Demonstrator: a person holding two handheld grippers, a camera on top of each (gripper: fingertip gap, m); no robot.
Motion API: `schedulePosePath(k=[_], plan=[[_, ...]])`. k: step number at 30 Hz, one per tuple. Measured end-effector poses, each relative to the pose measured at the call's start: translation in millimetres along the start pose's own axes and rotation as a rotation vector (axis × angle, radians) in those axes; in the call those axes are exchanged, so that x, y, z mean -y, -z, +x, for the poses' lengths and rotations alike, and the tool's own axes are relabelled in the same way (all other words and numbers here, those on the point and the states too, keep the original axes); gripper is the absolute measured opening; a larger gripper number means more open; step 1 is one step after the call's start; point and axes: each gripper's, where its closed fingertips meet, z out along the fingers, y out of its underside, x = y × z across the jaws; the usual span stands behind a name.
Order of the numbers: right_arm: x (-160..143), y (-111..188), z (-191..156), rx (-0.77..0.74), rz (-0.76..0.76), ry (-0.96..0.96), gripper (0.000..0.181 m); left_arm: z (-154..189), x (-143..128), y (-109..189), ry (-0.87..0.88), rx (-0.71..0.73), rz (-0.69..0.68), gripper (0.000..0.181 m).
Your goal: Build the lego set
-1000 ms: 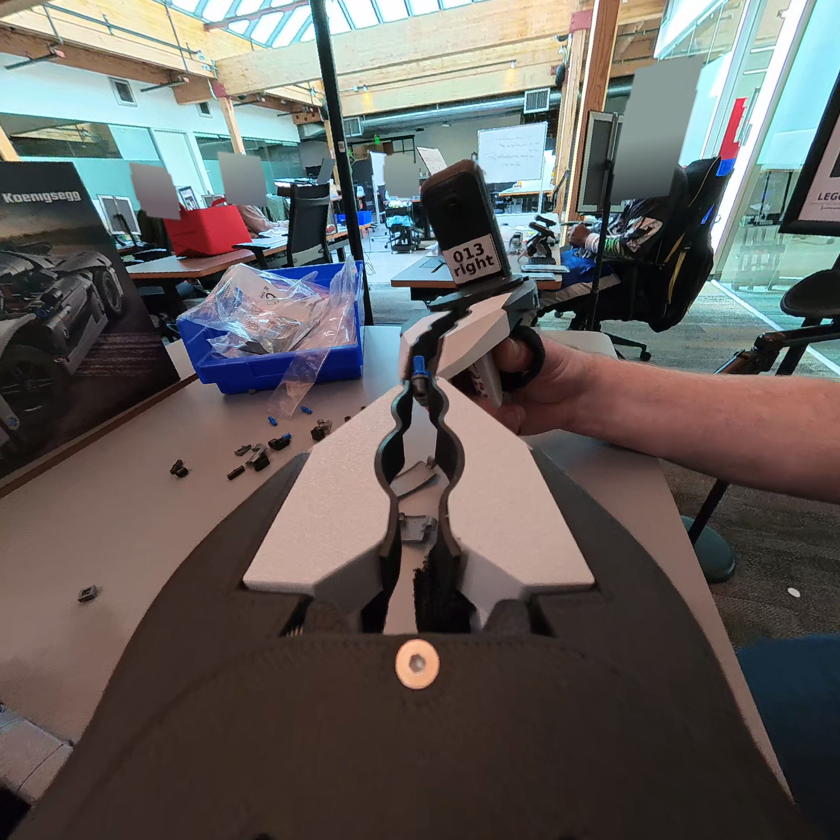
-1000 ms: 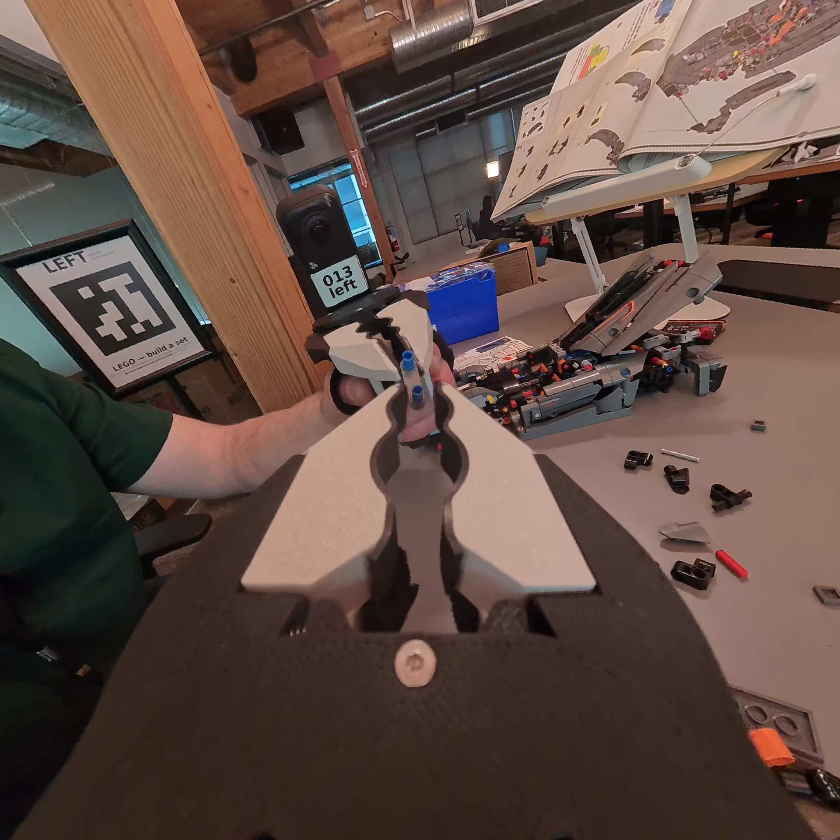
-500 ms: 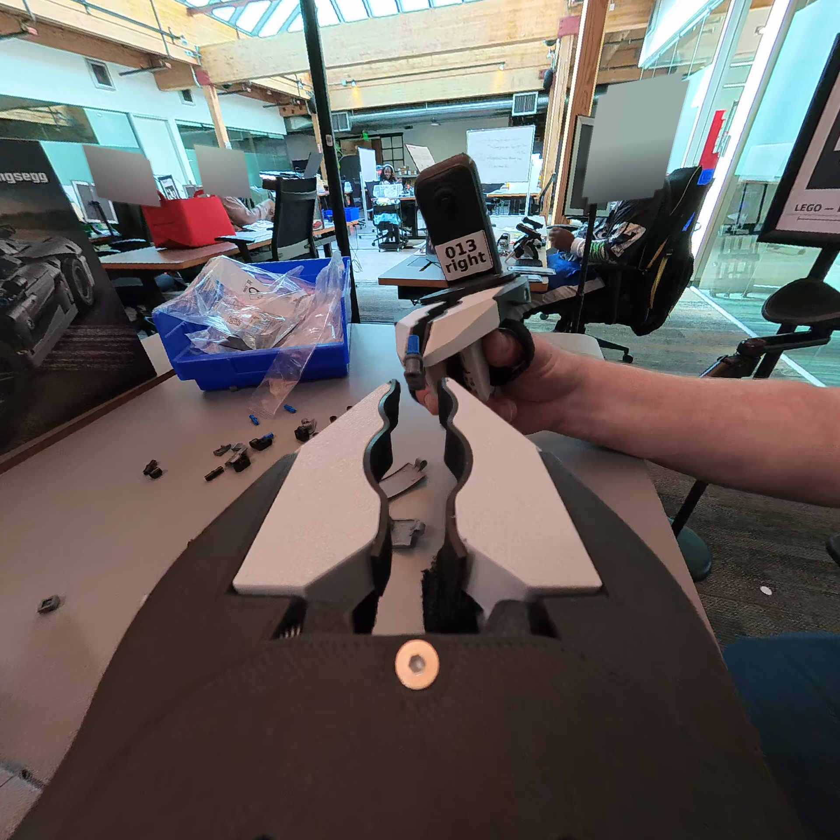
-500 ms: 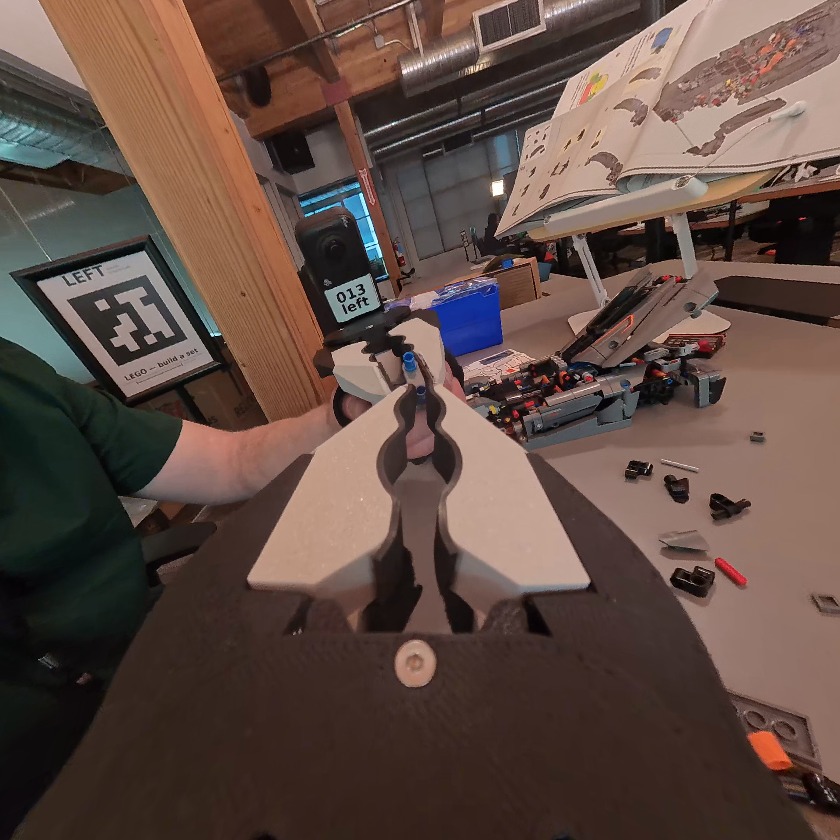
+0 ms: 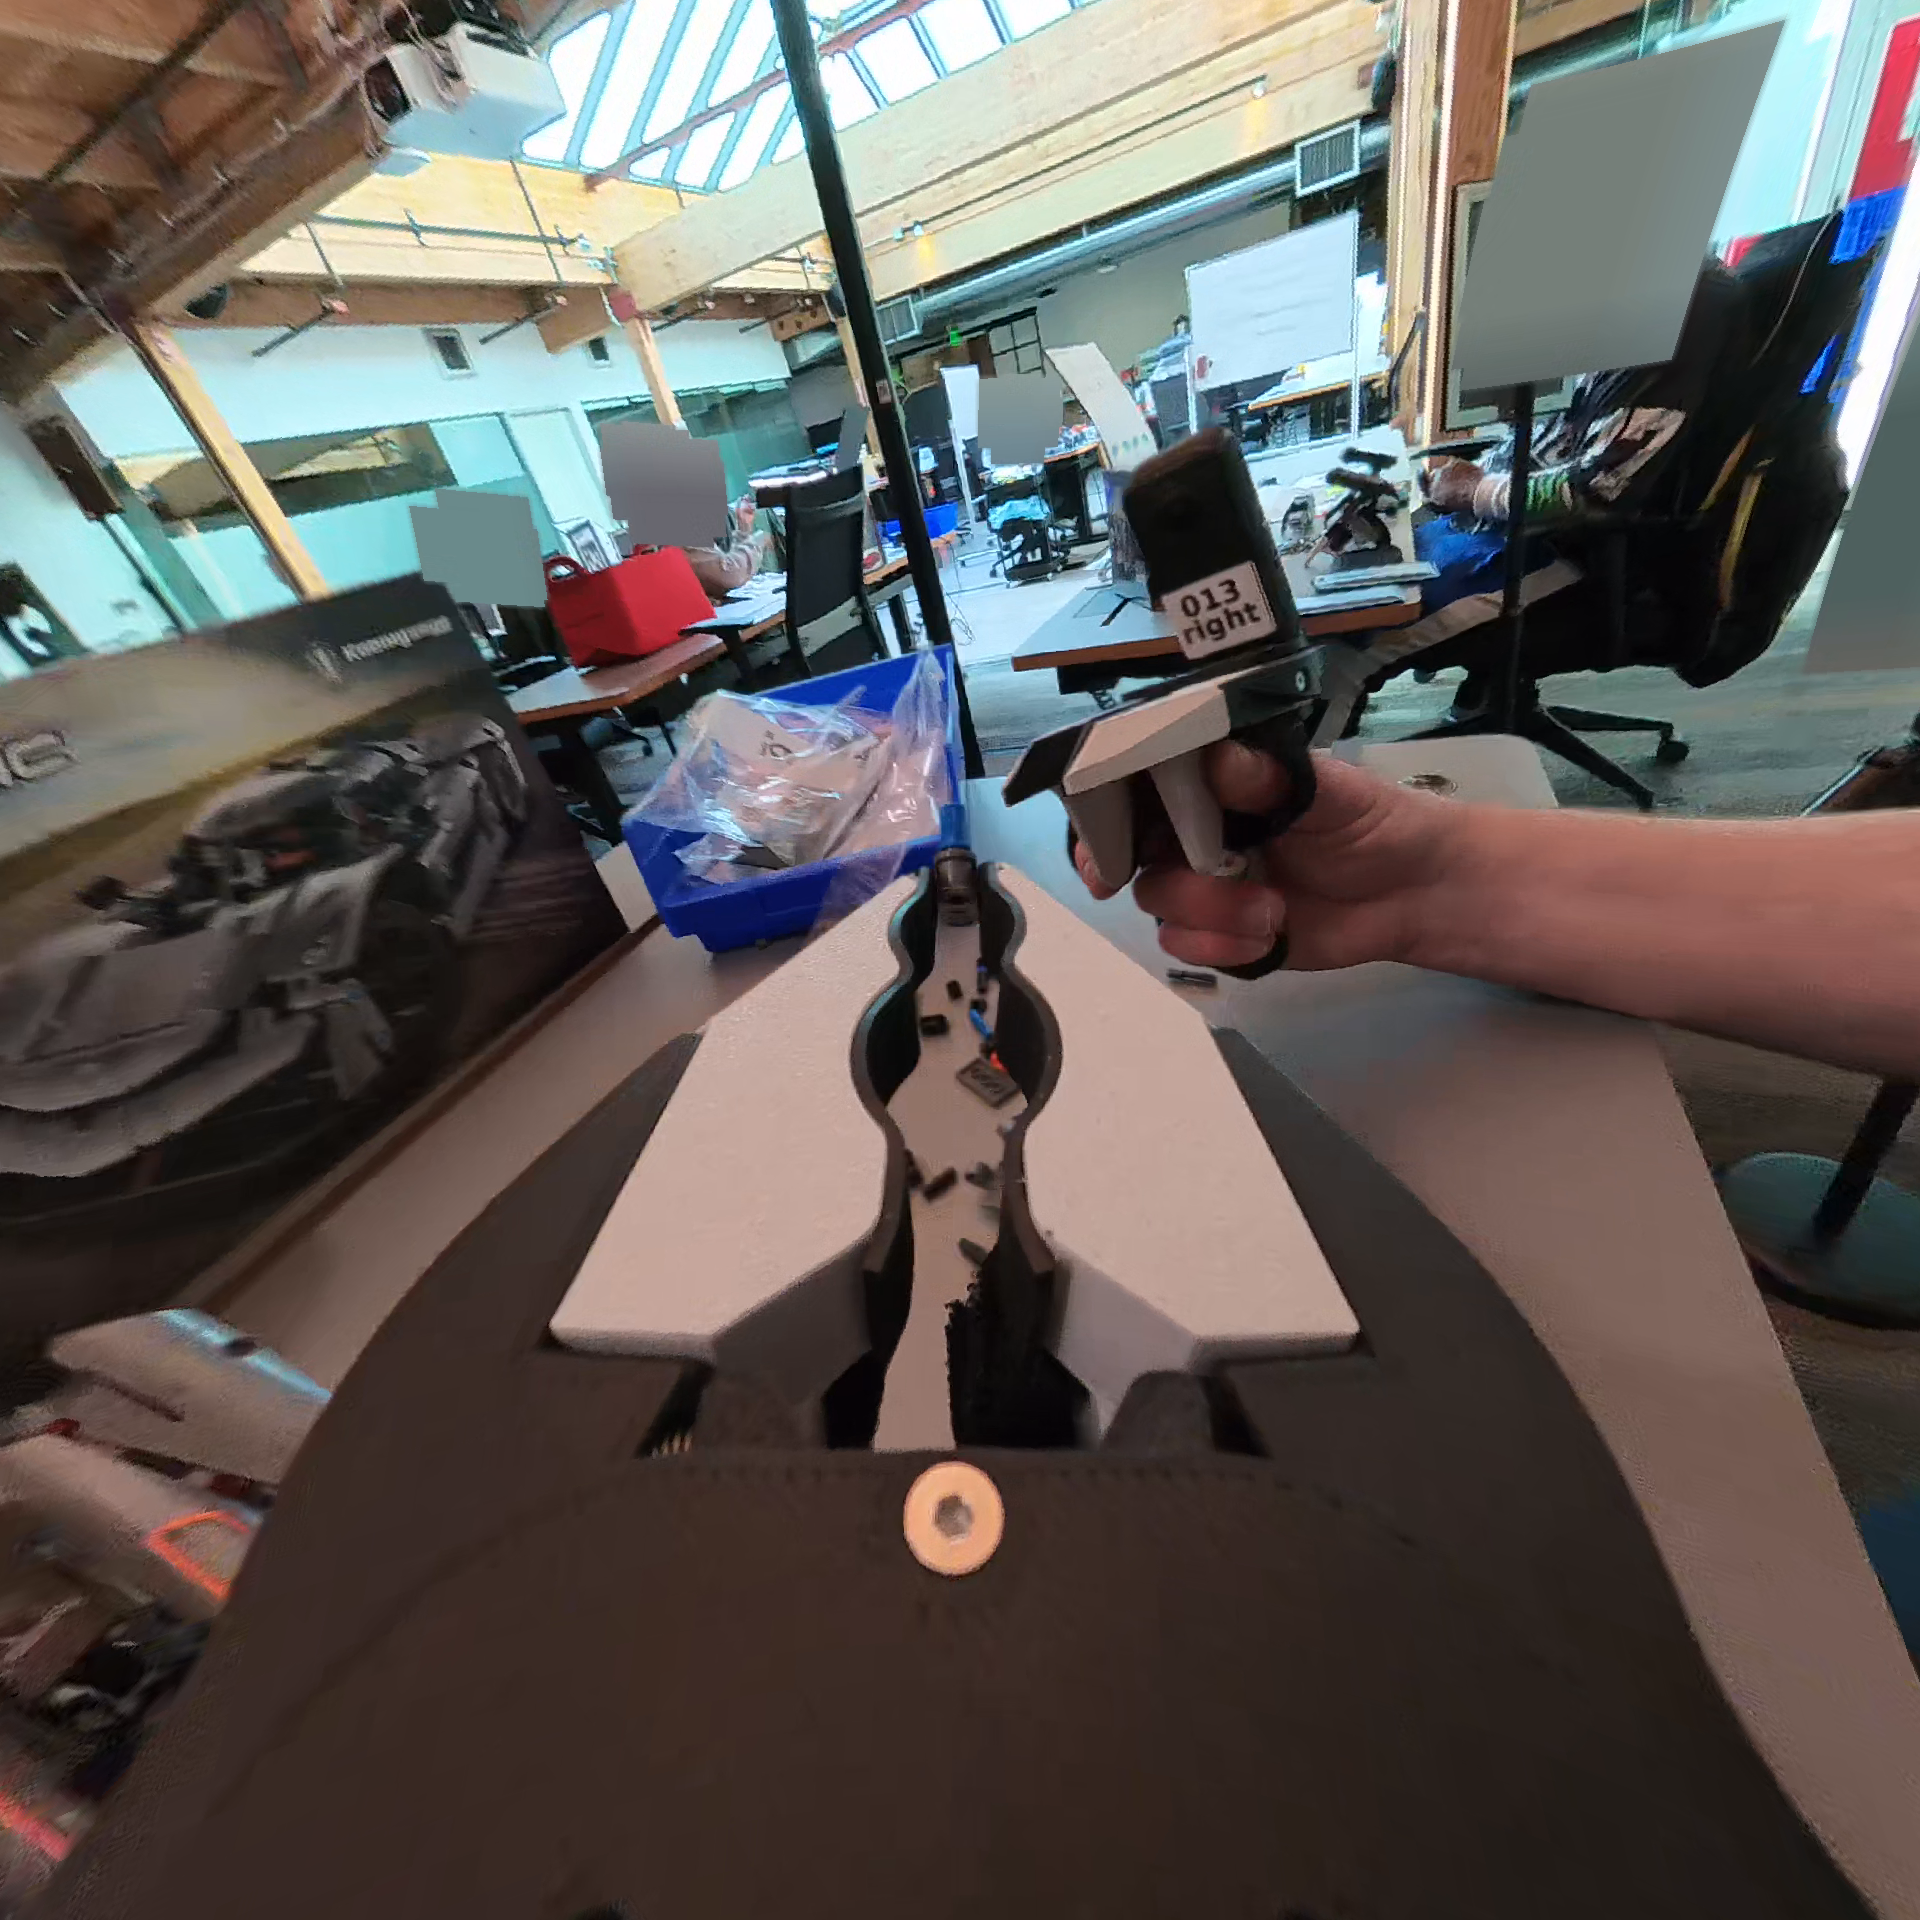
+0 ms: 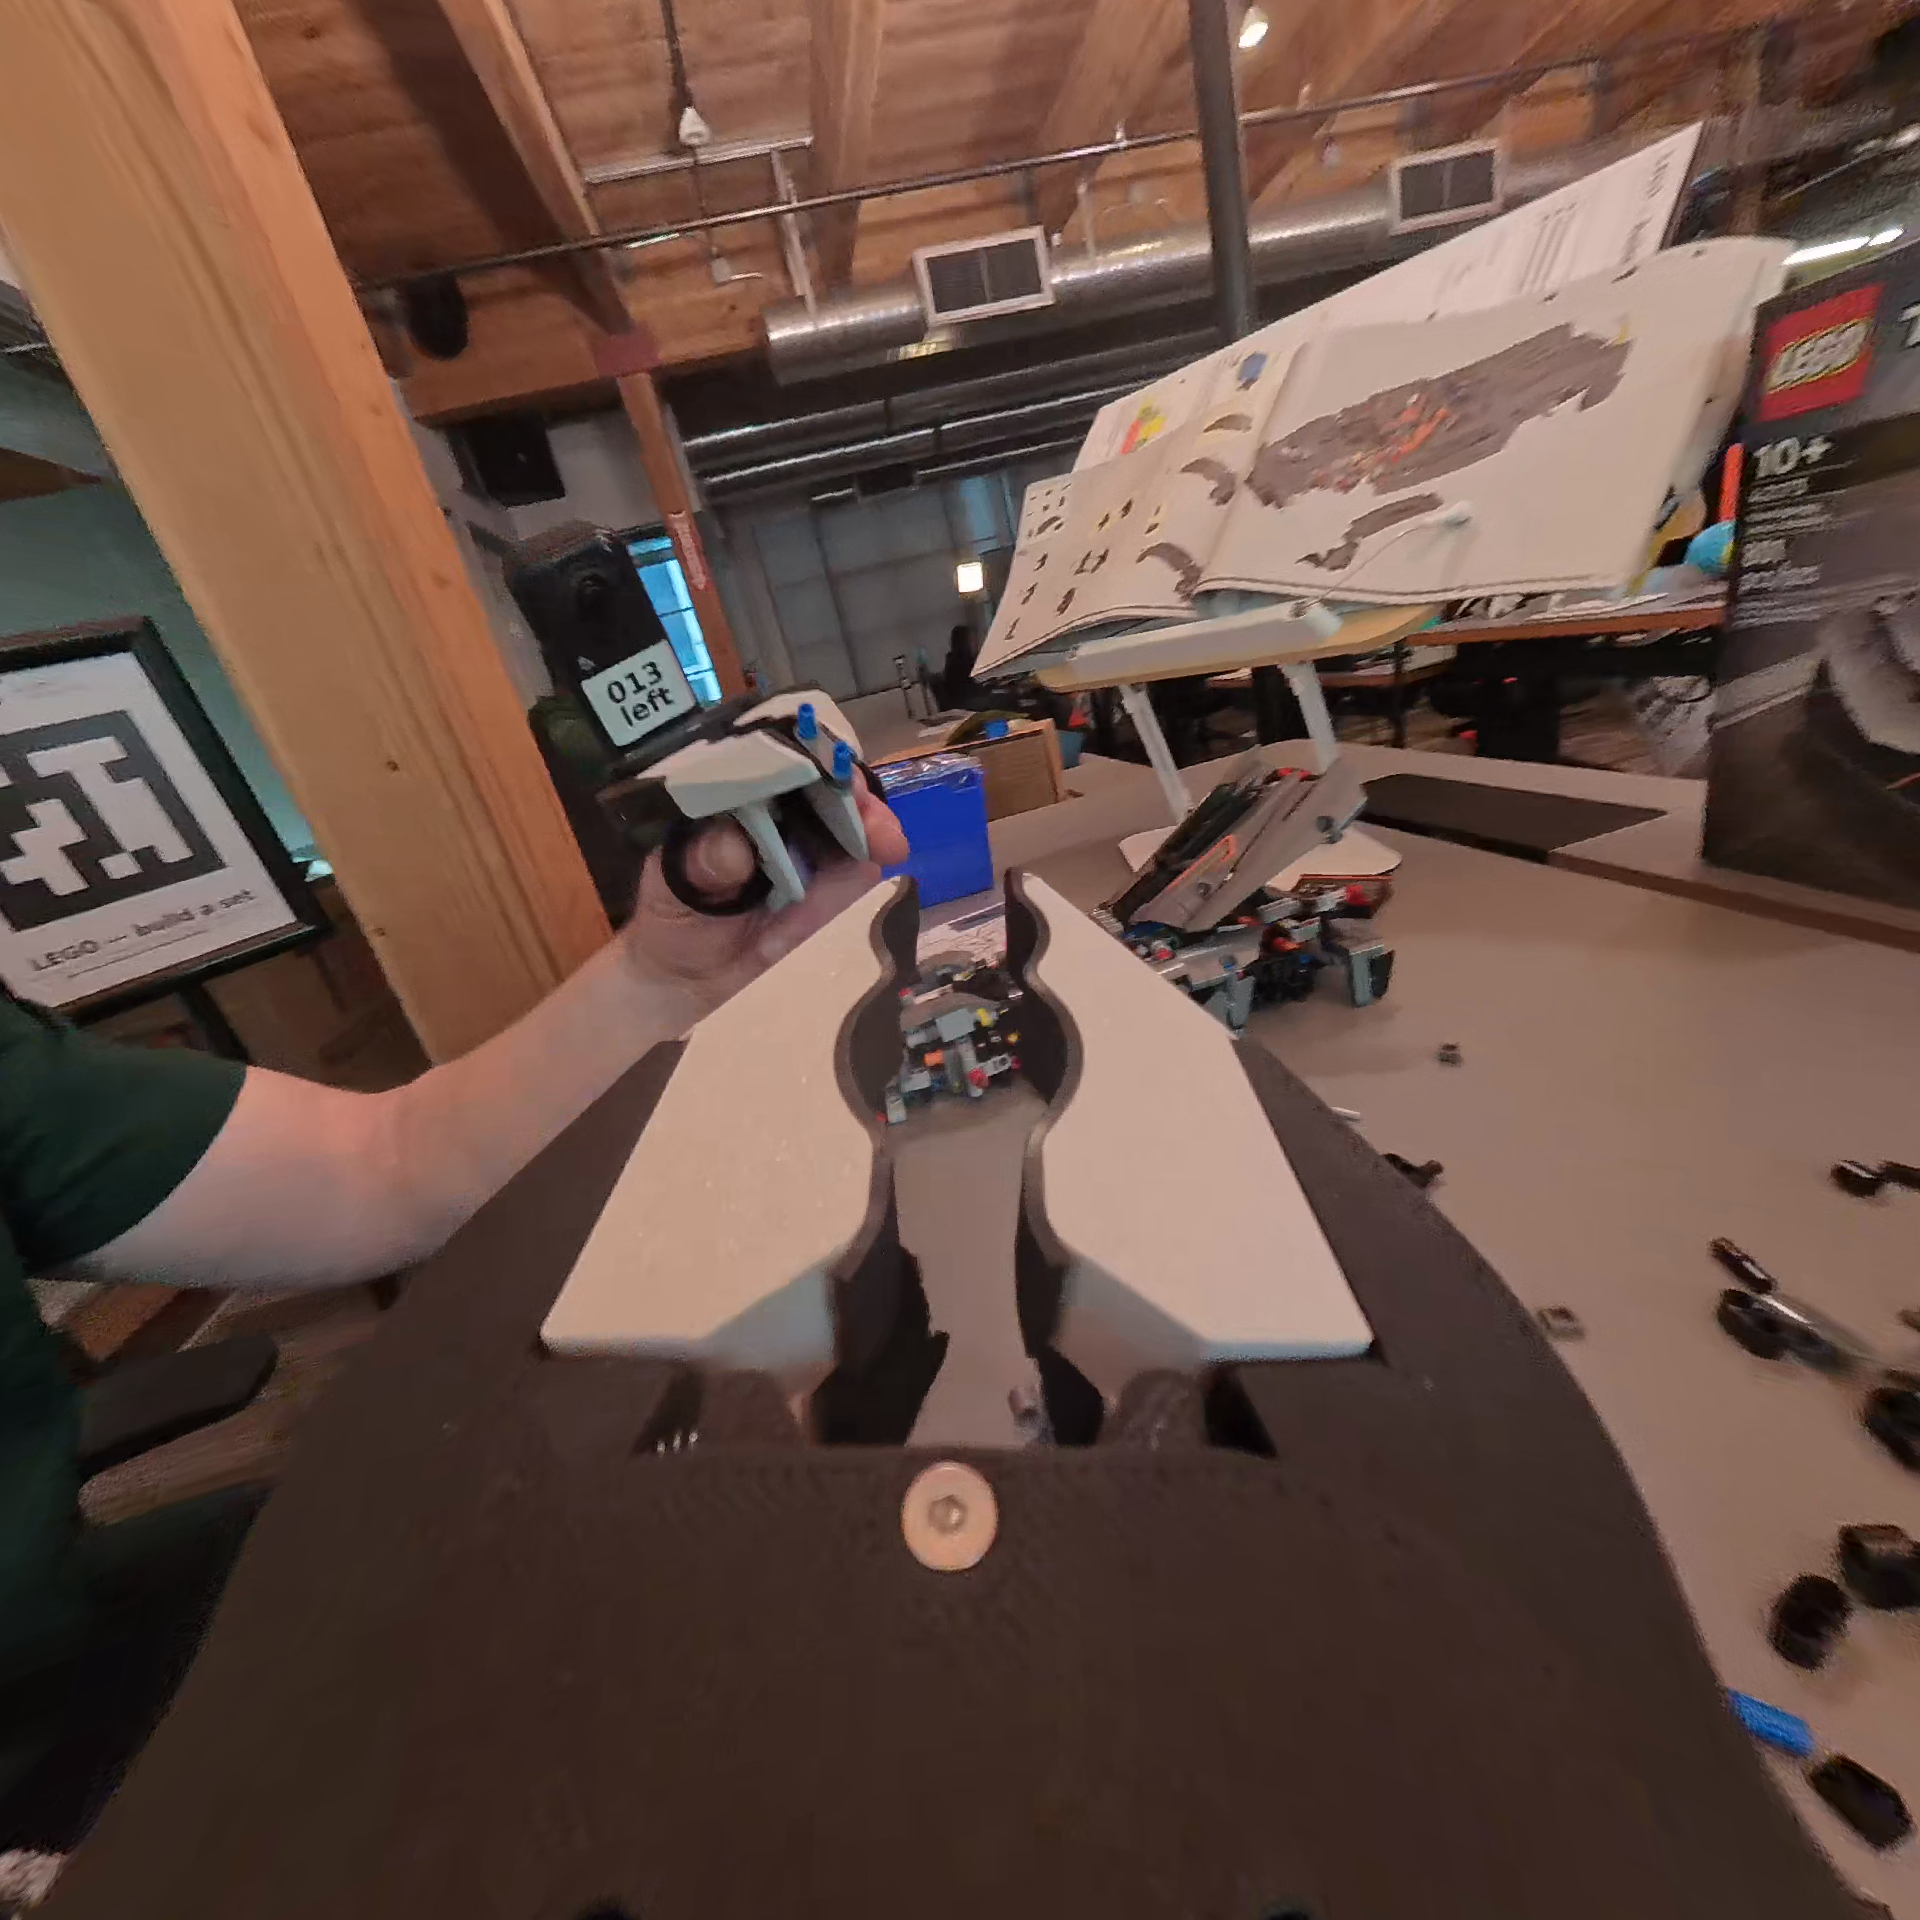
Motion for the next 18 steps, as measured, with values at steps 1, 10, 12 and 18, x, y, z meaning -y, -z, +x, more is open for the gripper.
schedulePosePath(k=[1,10,12,18], plan=[[3.1,2.7,2.9,-0.023,0.012,0.013,0.015,-5.6,6.7,5.6,-0.014,0.0,0.004,0.004],[-16.4,1.4,31.1,-0.208,-0.145,0.093,0.024,-62.8,-14.2,25.4,-0.008,0.132,-0.017,0.005],[-33.3,-10.6,37.4,-0.229,-0.264,0.077,0.025,-64.7,-22.4,26.3,-0.084,0.177,-0.078,0.005],[-74.6,-56.0,53.0,-0.27,-0.631,0.124,0.025,-70.1,-22.0,26.5,-0.064,0.206,-0.062,0.006]])
